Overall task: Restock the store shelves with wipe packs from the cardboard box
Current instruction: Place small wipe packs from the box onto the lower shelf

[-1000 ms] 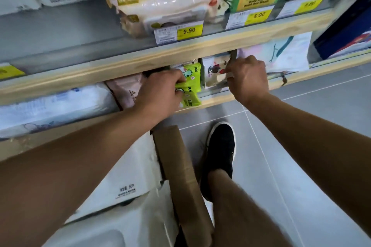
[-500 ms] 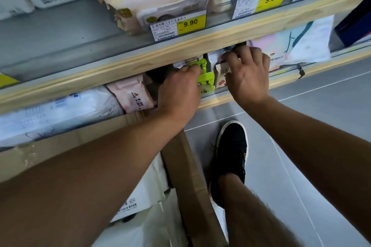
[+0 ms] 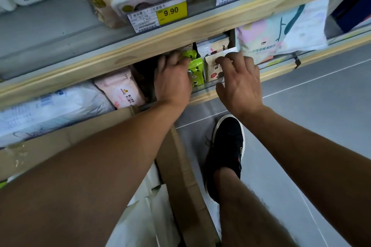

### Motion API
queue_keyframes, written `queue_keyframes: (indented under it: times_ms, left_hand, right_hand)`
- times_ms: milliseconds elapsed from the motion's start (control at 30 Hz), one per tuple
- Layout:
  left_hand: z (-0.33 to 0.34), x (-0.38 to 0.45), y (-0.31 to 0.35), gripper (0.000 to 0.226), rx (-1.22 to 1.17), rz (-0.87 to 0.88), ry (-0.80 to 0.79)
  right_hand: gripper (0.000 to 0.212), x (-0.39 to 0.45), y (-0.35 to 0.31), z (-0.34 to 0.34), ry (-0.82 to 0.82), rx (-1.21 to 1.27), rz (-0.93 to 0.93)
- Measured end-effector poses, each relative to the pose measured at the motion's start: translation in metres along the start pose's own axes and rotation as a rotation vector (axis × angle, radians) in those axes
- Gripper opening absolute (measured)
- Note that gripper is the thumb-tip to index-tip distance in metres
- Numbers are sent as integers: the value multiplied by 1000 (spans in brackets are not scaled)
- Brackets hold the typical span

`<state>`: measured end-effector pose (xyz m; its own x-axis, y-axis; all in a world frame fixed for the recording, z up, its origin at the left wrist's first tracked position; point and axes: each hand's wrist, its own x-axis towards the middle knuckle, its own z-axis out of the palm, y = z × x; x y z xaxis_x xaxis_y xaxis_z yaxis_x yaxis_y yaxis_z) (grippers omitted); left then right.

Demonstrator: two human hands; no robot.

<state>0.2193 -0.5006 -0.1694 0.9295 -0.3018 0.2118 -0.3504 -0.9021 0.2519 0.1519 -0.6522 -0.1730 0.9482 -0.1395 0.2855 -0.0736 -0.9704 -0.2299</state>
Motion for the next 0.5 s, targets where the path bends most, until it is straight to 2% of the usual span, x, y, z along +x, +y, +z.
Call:
queue_keyframes:
  times_ms: [200,300,500]
  left_hand:
    - [-18,-1,-2,53,-11,-34,-44]
    - [-45,-13,4,54,33,-34,-89]
    - [-116,-57,2,59,-24,41,-155]
  right_hand:
    - [56,-10,-9,-24,-76,20,-9]
    - [59,-14,-16,-49,-136,-1,-29]
    - [63,-28,-51,-121,-216,-10,-95]
